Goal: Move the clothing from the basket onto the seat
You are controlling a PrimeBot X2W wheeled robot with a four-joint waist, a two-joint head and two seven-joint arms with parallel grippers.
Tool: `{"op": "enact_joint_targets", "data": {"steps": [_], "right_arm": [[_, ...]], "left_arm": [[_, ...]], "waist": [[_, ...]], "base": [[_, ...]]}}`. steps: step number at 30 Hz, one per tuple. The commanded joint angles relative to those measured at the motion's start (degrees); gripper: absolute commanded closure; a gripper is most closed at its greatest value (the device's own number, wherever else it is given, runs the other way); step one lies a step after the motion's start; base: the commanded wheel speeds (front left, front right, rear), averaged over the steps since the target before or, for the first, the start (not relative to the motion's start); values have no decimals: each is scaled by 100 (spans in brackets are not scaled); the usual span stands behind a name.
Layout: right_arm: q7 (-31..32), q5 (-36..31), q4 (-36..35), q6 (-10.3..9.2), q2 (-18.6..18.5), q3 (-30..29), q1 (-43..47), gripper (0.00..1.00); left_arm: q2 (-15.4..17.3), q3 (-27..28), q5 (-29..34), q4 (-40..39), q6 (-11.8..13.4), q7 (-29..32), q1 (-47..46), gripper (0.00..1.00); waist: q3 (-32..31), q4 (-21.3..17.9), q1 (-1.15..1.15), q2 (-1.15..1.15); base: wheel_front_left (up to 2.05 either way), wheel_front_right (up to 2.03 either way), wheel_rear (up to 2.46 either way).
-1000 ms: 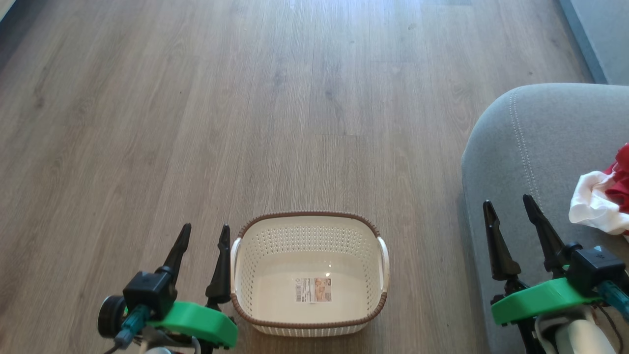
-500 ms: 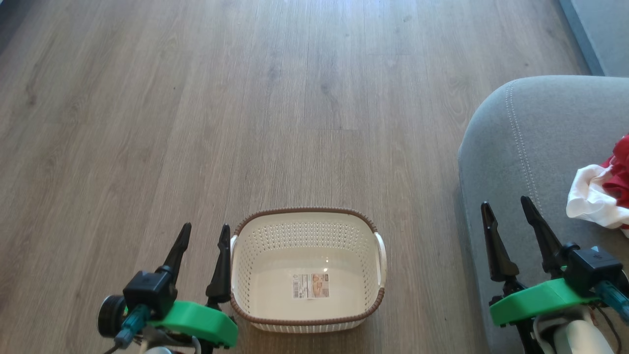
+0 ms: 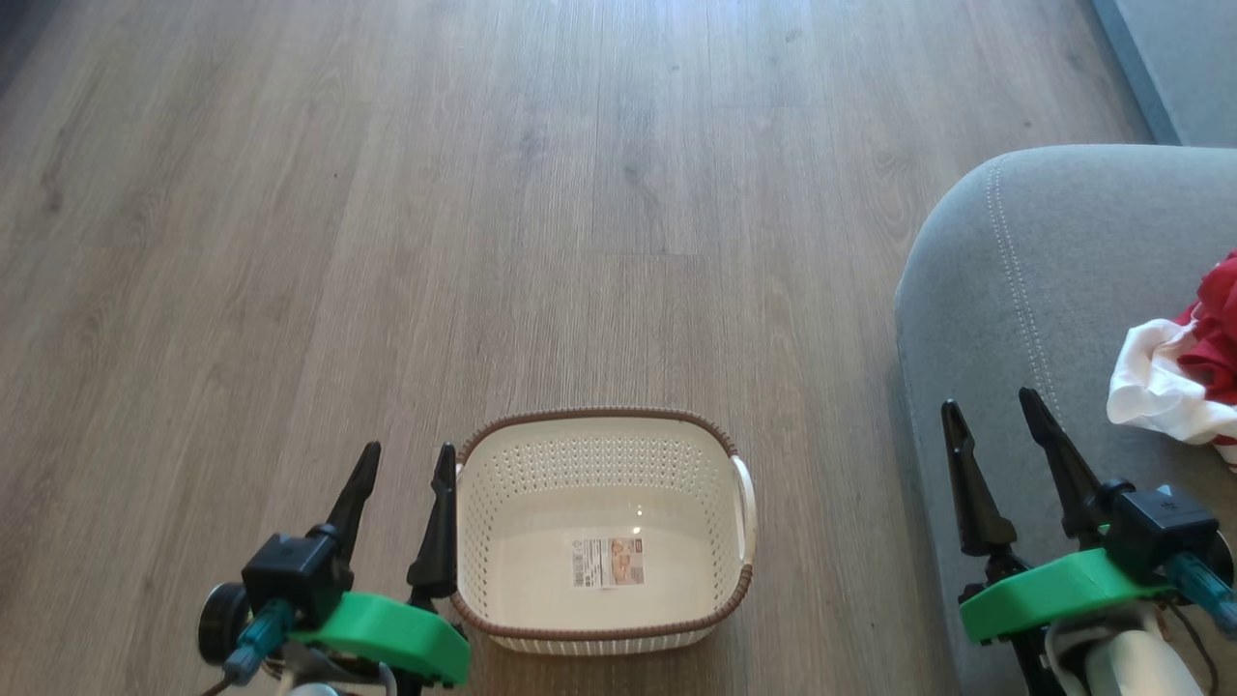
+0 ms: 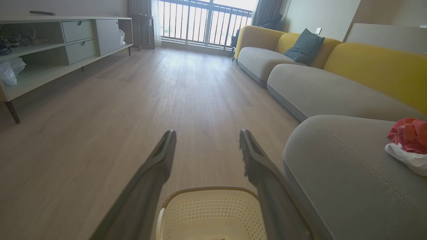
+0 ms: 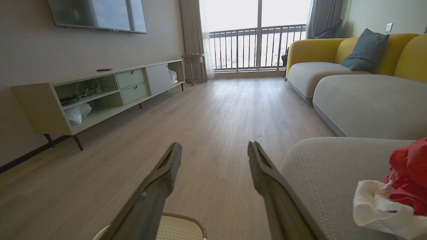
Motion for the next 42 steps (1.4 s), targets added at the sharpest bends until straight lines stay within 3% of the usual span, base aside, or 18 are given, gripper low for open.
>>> {"op": "enact_joint_targets", "data": {"steps": [1,5,6,11,42], "right_arm": [[-52,-14,-157,-1,-108,119,-158,0],[-52,-13,-135,-1,-123,147,-144,0],[0,1,23,0,-4,23,0,100],[25,40,431,1,33,60,103,100],[487,2059,546,1,90,-96,-120,100]], "left_arm": [[-12,137,-22,-180,-40,-28,-194,0],[-12,115,-53,-180,-102,-28,-155,0],[0,-13,-9,-1,-100,0,2,100],[1,-9,-46,396,-97,8,121,100],[105,299,-2090,545,-338,420,-130,100]], "waist": [[-2,-4,0,0],[-18,-24,0,0],[-18,-25,0,0],[-18,-30,0,0],[-1,-127,0,0]], "base": [[0,0,0],[0,0,0],[0,0,0],[0,0,0],[0,0,0]]}}
